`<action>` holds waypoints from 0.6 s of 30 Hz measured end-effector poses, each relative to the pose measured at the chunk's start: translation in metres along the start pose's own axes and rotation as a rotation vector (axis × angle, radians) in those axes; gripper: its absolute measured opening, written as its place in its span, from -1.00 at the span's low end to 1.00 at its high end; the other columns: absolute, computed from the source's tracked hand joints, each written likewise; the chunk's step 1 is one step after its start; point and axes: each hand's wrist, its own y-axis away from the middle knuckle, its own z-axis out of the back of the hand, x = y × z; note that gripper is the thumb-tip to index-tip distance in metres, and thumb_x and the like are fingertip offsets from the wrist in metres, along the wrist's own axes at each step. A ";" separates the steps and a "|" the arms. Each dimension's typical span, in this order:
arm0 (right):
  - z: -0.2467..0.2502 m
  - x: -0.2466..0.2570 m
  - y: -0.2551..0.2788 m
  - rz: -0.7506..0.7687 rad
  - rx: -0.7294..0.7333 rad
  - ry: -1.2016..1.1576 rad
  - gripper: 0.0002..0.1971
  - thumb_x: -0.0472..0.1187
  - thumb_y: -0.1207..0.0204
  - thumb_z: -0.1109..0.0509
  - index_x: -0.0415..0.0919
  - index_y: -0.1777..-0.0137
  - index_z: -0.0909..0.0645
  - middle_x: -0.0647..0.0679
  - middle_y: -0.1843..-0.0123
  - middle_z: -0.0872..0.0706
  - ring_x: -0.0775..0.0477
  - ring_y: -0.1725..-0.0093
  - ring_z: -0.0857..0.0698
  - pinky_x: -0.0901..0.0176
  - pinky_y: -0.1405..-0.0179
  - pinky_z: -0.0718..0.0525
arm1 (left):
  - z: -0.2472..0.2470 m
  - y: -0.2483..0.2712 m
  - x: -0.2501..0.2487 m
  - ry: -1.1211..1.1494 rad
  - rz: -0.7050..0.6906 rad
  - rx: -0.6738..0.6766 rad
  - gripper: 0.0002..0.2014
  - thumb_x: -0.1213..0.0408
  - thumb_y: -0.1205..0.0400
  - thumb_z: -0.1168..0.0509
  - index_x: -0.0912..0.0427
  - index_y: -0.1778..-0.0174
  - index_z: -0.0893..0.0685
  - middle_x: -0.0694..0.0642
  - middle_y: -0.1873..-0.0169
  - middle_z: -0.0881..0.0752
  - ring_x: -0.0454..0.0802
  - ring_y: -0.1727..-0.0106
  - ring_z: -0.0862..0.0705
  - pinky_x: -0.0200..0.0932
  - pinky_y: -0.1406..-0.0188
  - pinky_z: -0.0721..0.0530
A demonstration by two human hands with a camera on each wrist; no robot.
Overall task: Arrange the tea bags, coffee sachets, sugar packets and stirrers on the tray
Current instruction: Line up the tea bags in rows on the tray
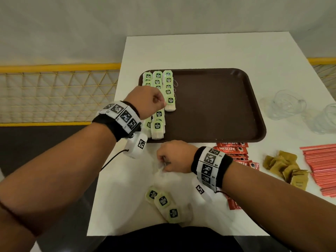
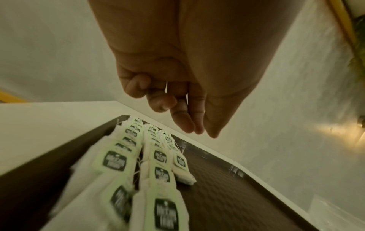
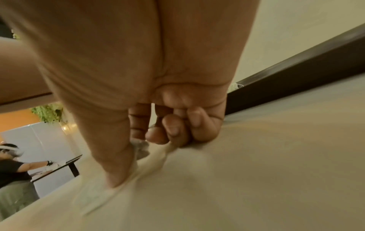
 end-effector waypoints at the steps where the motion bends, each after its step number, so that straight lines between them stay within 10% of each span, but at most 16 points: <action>1: 0.001 -0.001 0.002 0.002 -0.023 -0.019 -0.79 -0.07 -0.44 -0.55 -0.10 0.03 -0.64 -0.03 0.03 -0.69 -0.09 0.07 -0.63 0.14 0.15 -0.52 | 0.001 0.014 0.000 0.016 -0.002 0.008 -0.84 -0.02 -0.58 -0.38 -0.03 0.09 -0.74 -0.11 0.18 -0.73 -0.16 0.13 -0.65 -0.20 0.07 -0.54; 7: 0.007 -0.012 0.020 -0.050 -0.202 -0.233 -0.66 -0.13 -0.35 -0.66 -0.09 0.18 -0.48 0.14 0.32 -0.53 0.17 0.37 -0.47 0.27 0.39 -0.40 | -0.009 0.091 0.003 -0.006 0.036 0.225 -0.86 0.02 -0.63 -0.35 -0.04 0.05 -0.76 -0.13 0.21 -0.69 -0.18 0.18 -0.60 -0.41 0.30 -0.40; 13: 0.009 -0.019 0.034 -0.085 -0.259 -0.279 -0.67 -0.12 -0.40 -0.62 -0.06 -0.13 -0.65 0.26 0.24 -0.51 0.30 0.29 -0.49 0.43 0.33 -0.37 | -0.036 0.146 -0.009 -0.079 0.030 0.524 -0.68 -0.16 -0.45 -0.48 -0.04 0.02 -0.78 -0.13 0.14 -0.74 -0.17 0.13 -0.66 -0.24 0.07 -0.61; 18: 0.005 -0.018 0.044 -0.098 -0.273 -0.312 -0.84 -0.28 -0.32 -0.58 -0.08 0.22 -0.65 0.13 0.32 -0.62 0.19 0.39 -0.53 0.27 0.37 -0.47 | -0.058 0.168 -0.011 -0.170 -0.077 0.619 -0.51 0.02 -0.33 -0.62 -0.06 -0.15 -0.68 -0.12 0.01 -0.59 -0.15 0.05 -0.54 -0.21 -0.04 -0.55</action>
